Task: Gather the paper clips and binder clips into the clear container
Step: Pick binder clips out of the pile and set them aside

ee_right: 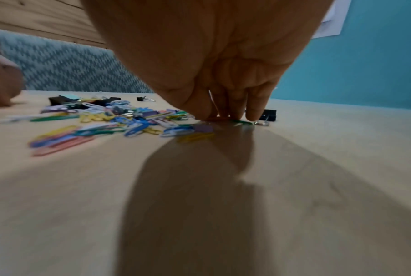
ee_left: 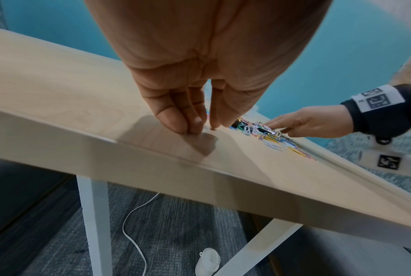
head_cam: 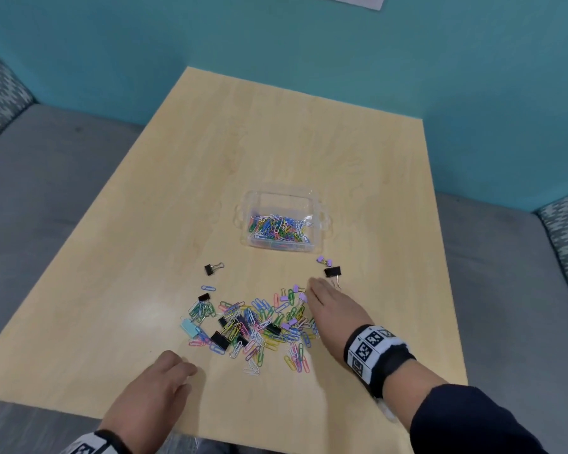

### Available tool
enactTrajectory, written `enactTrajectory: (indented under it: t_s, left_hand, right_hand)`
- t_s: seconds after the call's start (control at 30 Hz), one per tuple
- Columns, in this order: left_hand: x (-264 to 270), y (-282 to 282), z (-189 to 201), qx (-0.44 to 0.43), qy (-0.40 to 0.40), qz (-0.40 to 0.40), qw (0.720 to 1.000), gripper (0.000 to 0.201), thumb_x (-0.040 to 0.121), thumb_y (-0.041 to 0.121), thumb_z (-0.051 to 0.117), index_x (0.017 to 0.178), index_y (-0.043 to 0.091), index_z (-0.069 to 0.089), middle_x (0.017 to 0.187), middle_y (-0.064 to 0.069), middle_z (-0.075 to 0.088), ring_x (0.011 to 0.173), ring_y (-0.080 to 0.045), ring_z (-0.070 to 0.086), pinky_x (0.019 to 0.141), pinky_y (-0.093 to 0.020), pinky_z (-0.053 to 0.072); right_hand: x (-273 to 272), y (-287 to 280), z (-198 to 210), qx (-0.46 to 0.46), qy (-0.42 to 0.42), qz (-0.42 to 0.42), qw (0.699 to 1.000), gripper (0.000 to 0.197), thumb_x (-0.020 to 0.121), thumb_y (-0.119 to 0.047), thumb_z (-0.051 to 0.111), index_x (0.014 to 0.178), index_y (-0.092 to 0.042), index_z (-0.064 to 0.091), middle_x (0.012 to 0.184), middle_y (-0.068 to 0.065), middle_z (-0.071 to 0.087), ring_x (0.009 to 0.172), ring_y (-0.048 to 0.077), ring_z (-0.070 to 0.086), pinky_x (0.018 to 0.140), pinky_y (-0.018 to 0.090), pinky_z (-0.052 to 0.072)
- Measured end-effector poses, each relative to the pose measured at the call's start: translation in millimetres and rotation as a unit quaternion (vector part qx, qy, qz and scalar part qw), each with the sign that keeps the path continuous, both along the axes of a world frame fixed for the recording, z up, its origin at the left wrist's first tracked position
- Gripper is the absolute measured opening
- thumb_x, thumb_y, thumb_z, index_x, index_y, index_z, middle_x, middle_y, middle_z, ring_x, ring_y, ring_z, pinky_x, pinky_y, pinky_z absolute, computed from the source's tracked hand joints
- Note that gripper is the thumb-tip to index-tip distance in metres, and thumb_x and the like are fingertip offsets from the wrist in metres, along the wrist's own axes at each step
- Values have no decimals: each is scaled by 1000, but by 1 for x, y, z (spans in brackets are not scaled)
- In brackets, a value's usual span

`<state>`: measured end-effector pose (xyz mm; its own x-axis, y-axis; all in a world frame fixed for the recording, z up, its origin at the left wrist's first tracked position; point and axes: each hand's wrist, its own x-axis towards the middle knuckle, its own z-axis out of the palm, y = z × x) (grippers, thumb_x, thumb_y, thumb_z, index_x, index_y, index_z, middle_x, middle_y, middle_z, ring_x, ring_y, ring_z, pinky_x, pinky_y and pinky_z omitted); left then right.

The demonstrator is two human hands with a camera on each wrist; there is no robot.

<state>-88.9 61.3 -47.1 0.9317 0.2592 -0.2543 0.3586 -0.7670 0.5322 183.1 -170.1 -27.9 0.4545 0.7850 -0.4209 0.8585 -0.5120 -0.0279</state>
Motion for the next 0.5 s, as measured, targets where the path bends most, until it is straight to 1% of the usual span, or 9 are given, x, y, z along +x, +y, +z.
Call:
enactTrajectory:
  t_s: [0.07,0.1,0.17,0.2,0.27,0.33,0.37,0.43,0.5]
  left_hand:
    - [-1,-1,-1,-1,9,0,1000,38,69,10,77,97,32,63,94,13,51,74,-4,61,60,-12,38]
    - [-2,-1,-1,-4,14,0,1000,37,70,11,76,98,32,63,94,13,51,75,-5,61,60,-13,39]
    - [-2,-2,-2,-7,14,1,1000,36,72,11,75,99,32,63,95,12,50,77,-7,62,60,-15,41]
    - [-2,-2,-2,-8,14,2,1000,36,72,11,75,99,31,63,95,12,50,77,-7,62,60,-15,40]
    - [-1,-2,0,-12,17,1,1000,35,72,11,75,99,31,63,94,13,49,75,-5,61,60,-10,36]
    - [0,-2,2,-16,20,3,1000,33,74,10,74,99,30,64,94,14,49,74,-4,60,60,-7,33]
    - [1,-2,2,-18,20,6,1000,32,75,10,72,99,30,64,94,14,49,74,-5,60,61,-8,33]
    - [0,-1,0,-21,21,16,999,30,77,12,70,99,31,63,94,14,49,75,-7,61,59,-14,38]
    - [1,-2,-2,-17,19,18,1000,30,77,13,70,98,33,60,94,16,47,73,-6,59,58,-17,39]
  right_hand:
    - [-12,-13,-5,-7,7,-17,1000,74,82,2,40,149,3,7,158,21,2,146,34,5,118,42,13]
    - [-19,-19,-9,3,2,-27,1000,71,81,1,35,148,4,13,157,22,7,145,36,10,117,44,19]
    - [-33,-29,-16,16,7,-55,998,69,74,-2,22,141,6,33,151,25,28,138,38,32,105,47,39]
    - [-42,-33,-20,20,11,-61,998,70,71,-5,21,137,5,41,146,25,37,134,38,40,100,46,45]
    - [-58,-40,-25,31,4,-47,998,66,74,-11,26,135,3,44,143,23,43,131,36,43,99,45,46]
    - [-68,-44,-21,65,7,-33,997,63,77,-15,33,138,-1,41,144,17,44,132,33,43,101,45,44]
    - [-67,-44,-18,79,6,-42,996,63,77,-15,38,139,-4,40,143,13,46,132,31,44,102,45,43]
    - [-60,-37,-10,89,-13,-73,993,69,70,-13,53,138,-8,42,140,8,49,129,29,47,102,44,43]
    - [-50,-27,-8,86,-31,-95,991,77,65,-13,63,139,-12,41,141,8,48,130,31,46,101,47,40]
